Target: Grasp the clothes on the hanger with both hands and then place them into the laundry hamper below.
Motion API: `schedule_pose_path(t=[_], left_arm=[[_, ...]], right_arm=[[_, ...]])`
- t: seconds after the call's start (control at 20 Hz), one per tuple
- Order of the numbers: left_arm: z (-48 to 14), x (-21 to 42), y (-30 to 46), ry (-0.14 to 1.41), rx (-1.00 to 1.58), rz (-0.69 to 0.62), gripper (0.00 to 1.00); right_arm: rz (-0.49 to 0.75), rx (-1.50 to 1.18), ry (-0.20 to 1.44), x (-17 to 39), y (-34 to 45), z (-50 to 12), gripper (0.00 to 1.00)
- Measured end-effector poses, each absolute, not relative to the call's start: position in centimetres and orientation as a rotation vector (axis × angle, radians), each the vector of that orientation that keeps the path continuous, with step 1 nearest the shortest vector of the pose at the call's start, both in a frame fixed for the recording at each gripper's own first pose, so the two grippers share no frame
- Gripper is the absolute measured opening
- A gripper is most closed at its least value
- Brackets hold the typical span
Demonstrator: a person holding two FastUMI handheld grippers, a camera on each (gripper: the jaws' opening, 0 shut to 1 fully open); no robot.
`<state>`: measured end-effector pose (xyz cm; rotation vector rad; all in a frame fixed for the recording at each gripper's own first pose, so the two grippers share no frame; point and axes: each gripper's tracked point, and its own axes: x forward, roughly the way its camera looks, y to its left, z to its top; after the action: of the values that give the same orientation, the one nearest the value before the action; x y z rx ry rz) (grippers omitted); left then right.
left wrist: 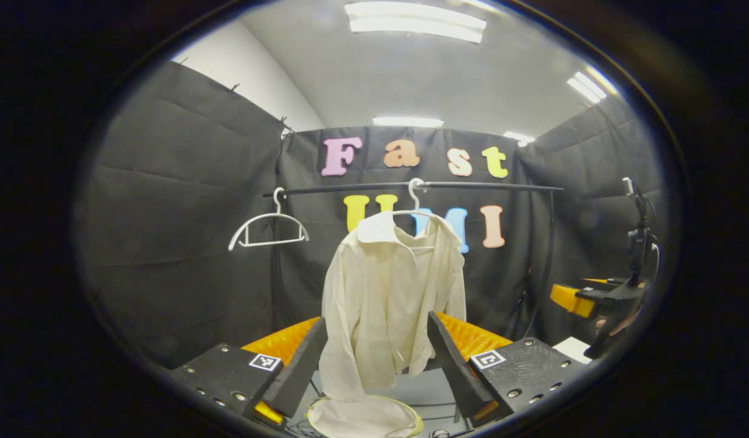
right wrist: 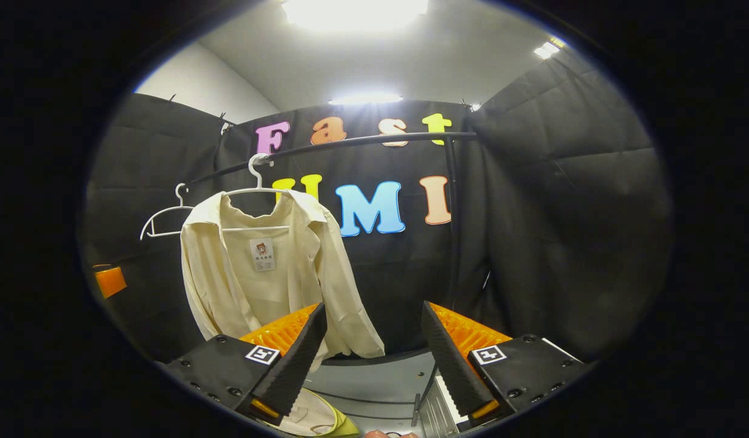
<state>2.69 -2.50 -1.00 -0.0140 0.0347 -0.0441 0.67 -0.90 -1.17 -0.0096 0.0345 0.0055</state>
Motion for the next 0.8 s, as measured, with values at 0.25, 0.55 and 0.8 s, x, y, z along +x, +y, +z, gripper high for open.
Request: schedule_pose_path(t=[0.25,0.55,0.8], left_arm=[[-1.1,3.9,-2.6,0.041,-0.030,-0.028,0.99],[-0.5,7.6,-3.5,0.054,-0.033,-0.012,0.99],[0.7,12.9,-5.1,0.036,-0.048,0.036,0.97]], right_arm=[[0.023,-0.015,0.056,3.0,-0.1,-0.9,0.98],[0.080,0.012,0.050,6.7,2.0,0.2,0.97],[0.134,-0.008,0.048,10.6,2.7,0.5,0.99]])
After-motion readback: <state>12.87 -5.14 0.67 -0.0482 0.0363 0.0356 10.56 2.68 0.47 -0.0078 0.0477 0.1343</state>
